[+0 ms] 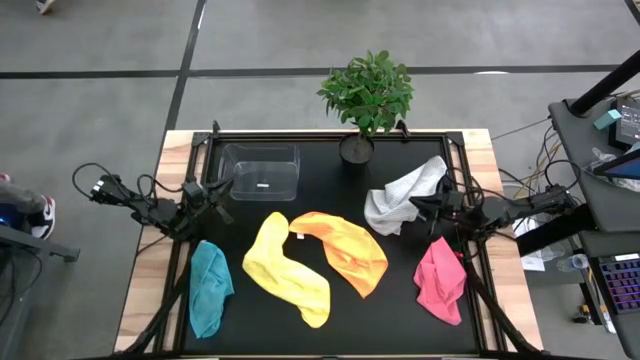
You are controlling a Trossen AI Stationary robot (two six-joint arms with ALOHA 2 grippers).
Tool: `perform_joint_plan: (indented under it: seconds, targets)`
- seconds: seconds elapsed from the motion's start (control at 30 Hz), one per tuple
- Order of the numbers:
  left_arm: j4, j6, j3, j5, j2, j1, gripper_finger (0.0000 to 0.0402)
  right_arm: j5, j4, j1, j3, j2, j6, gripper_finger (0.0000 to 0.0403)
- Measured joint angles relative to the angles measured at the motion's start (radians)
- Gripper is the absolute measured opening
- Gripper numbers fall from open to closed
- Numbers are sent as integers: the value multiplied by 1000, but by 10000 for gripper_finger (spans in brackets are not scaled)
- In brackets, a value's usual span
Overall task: Fold microfiber towels
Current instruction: Fold the yellow towel
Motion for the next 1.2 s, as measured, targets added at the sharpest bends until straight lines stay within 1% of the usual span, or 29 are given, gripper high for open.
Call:
perform_joint_plan:
  seconds: [0.3, 0.5, 0.6, 0.67, 0.8, 0.93, 1.03, 1.2]
  targets:
    - [0, 0, 0, 0, 0, 0, 0, 0, 191, 0, 0, 0, 0, 9]
    - [0, 8, 0, 0, 0, 0, 0, 0, 214, 0, 0, 0, 0, 9]
    - [0, 130, 0, 0, 0, 0, 0, 0, 215, 0, 0, 0, -8, 9]
    - [-1, 184, 0, 0, 0, 0, 0, 0, 219, 0, 0, 0, -36, 9]
    - [0, 193, 0, 0, 0, 0, 0, 0, 218, 0, 0, 0, -46, 9]
    - [0, 346, 0, 0, 0, 0, 0, 0, 222, 0, 0, 0, 8, 9]
    - [0, 437, 0, 0, 0, 0, 0, -9, 267, 0, 0, 0, 20, 9]
    - [0, 447, 0, 0, 0, 0, 0, -73, 396, 0, 0, 10, -62, 9]
